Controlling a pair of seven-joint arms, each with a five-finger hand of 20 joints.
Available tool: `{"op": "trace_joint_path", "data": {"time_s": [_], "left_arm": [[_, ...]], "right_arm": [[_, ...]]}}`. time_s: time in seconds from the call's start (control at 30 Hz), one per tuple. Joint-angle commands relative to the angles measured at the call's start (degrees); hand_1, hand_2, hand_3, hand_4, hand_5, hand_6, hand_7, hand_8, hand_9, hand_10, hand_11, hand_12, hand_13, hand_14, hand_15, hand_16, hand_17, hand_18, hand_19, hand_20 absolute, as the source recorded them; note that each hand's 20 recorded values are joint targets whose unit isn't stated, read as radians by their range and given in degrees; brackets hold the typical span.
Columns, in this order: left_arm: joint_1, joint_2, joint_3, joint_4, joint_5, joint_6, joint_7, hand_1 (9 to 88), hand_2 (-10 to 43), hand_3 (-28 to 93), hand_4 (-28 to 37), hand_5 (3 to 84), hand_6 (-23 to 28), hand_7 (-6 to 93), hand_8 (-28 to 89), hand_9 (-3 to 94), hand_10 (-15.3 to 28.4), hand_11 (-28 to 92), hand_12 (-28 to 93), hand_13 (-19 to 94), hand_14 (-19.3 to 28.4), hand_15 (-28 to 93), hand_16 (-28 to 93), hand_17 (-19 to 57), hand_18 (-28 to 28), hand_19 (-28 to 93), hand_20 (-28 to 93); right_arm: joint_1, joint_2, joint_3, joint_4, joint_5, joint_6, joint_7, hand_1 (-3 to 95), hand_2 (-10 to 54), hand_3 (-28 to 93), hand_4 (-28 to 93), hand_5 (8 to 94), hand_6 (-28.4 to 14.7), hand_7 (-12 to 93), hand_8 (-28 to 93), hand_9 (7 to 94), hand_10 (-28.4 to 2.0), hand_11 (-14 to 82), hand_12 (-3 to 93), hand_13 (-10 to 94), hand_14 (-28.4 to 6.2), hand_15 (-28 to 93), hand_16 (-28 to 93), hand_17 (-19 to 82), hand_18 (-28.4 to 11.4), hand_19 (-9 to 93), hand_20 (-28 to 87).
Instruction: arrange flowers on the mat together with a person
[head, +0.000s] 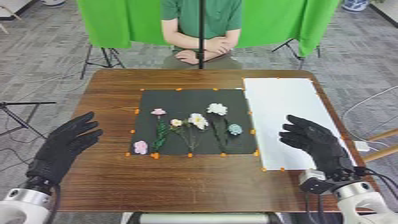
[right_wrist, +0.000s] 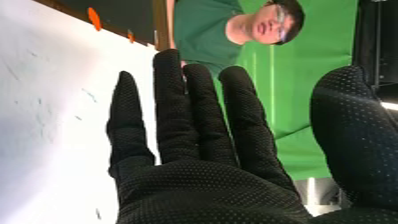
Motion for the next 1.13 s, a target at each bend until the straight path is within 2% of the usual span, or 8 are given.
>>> {"op": "trace_joint_path", "data": {"time_s": [0.03,0.2,0.3,0.47,0.57,0.67,0.87,1.13], "left_arm": [[-0.77,0.30,0.53,0.51,-0.17,0.00,-0.12,28.1,-0.3,69,-25.2,33.5,4.8,17.1,-9,29.5,12.3,19,18,25,16.3,31,0,-6.4,21.5,47,7],[0.89,-0.84,-0.16,0.08,-0.52,0.53,0.23,28.2,-0.3,69,-25.2,33.5,4.9,17.1,-9,29.5,12.3,19,18,25,16.4,31,0,-6.4,21.6,47,7],[-2.12,0.06,1.72,1.04,-0.48,0.26,-0.05,28.2,-0.3,69,-25.2,33.5,4.9,17.1,-9,29.5,12.3,19,18,25,16.3,31,0,-6.5,21.6,47,7],[-1.37,-0.51,1.16,0.71,-0.70,1.04,-0.17,28.1,-0.3,69,-25.1,33.5,4.9,17.1,-9,29.4,12.3,19,18,25,16.2,31,0,-6.4,21.5,47,7],[-0.39,-1.51,1.73,0.51,-3.60,0.35,0.76,28.3,-0.2,69,-25.2,33.5,4.8,17.1,-9,29.5,12.4,19,18,25,16.2,31,0,-6.4,21.5,47,7],[-2.92,-0.37,2.87,1.23,-1.90,0.31,0.67,28.3,-0.2,69,-25.1,33.5,4.9,17.1,-9,29.5,12.4,19,18,25,16.2,31,0,-6.4,21.6,47,7],[0.04,-1.57,1.40,0.40,-3.26,0.94,0.86,28.5,-0.5,70,-24.9,33.8,5.1,17.1,-9,29.8,12.7,19,18,25,16.7,31,0,-5.1,20.4,47,7],[-1.08,-0.30,1.54,0.83,-2.09,0.20,0.09,28.5,-0.4,69,-25.0,33.6,5.0,17.3,-9,29.9,12.6,20,18,25,16.6,31,0,-5.9,21.0,47,6]], "right_arm": [[-0.26,-1.24,-0.39,-0.22,-0.26,0.06,-0.73,20.8,2.2,85,-23,44.5,-4.6,16,-9,46.1,-14.5,9.8,22.0,42,-12.1,21,27,12,-20.8,41,26],[1.34,-1.20,-1.21,0.64,-0.77,-1.64,-0.64,20.9,2.2,85,-23,44.5,-4.6,16,-9,46.1,-14.5,9.7,22.0,43,-12.1,21,27,12,-20.9,41,26],[0.49,-1.21,-0.29,-0.18,-0.49,0.03,-1.35,20.9,2.2,85,-23,44.5,-4.6,16,-9,46.0,-14.5,9.8,22.0,43,-12.1,21,27,12,-20.8,41,26],[0.94,-1.16,-1.33,0.34,-0.61,-0.01,-0.35,21.0,2.3,85,-23,44.6,-4.5,16,-9,46.4,-14.5,10.0,22.1,43,-12.2,21,27,12,-20.9,42,26],[0.81,-1.48,-1.07,0.27,0.49,-0.47,-0.05,21.0,2.5,85,-23,44.2,-4.7,16,-9,46.3,-14.6,9.9,22.0,43,-12.2,21,27,12,-20.8,42,26],[1.11,-1.46,-0.88,0.28,3.49,1.07,-0.65,20.9,2.4,85,-23,44.1,-4.7,16,-9,46.2,-14.5,9.8,21.9,43,-12.2,21,27,12,-20.8,42,26],[1.39,-1.70,-1.33,0.53,0.95,-1.47,0.19,20.8,2.6,85,-23,44.4,-4.7,16,-9,46.1,-14.6,9.9,21.9,43,-12.3,21,27,12,-20.8,42,26],[1.12,-0.95,-1.61,0.51,1.70,0.09,0.67,20.9,2.8,85,-23,44.9,-4.6,16,-9,46.8,-14.4,9.9,22.0,44,-11.7,20,26,12,-20.7,41,26]]}}
